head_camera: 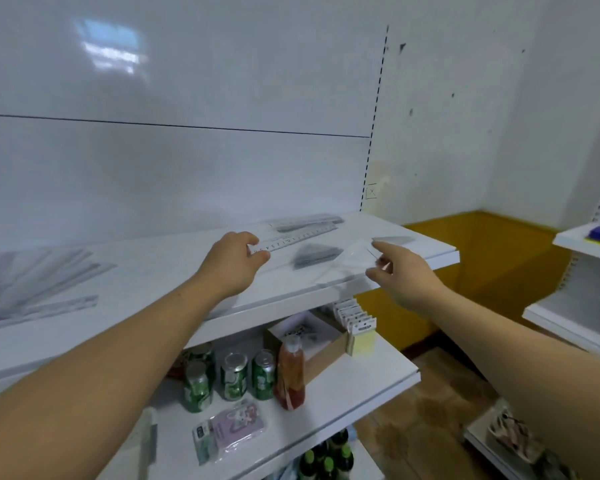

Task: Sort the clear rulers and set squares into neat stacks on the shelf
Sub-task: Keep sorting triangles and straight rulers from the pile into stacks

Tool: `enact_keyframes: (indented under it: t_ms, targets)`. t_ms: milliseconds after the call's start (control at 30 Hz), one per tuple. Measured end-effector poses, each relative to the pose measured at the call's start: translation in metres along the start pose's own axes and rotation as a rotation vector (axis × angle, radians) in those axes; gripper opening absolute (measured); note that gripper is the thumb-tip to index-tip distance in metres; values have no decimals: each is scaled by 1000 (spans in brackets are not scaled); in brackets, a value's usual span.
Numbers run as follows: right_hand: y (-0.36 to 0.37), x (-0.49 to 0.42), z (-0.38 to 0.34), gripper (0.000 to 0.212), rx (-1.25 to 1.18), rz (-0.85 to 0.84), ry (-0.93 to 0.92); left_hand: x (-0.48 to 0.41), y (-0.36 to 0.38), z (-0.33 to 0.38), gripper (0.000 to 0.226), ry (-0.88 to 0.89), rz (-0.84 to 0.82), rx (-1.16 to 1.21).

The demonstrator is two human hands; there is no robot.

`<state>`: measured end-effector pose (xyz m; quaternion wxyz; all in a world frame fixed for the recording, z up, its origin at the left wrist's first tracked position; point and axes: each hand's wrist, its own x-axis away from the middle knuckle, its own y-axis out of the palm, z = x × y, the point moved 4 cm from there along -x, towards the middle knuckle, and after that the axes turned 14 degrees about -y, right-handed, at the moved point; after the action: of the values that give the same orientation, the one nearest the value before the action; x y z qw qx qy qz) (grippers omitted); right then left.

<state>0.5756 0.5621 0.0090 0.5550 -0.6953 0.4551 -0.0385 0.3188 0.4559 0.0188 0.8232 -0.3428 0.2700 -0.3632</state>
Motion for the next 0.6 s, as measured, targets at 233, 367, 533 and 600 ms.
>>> enact_keyframes:
  t_ms: [233, 367, 533, 600]
  targets:
    - [24, -45, 28, 55, 12, -68, -47, -51, 25, 5, 44, -76, -60, -91]
    - [39, -86, 32, 55, -17, -119, -96, -84, 35, -3, 42, -116, -82, -100]
    - [60, -118, 36, 53, -67, -180, -143, -109, 40, -5, 41, -154, -56, -51]
    - [66, -127, 37, 52, -90, -204, -167, -115, 42, -5, 40, -162, -51, -34]
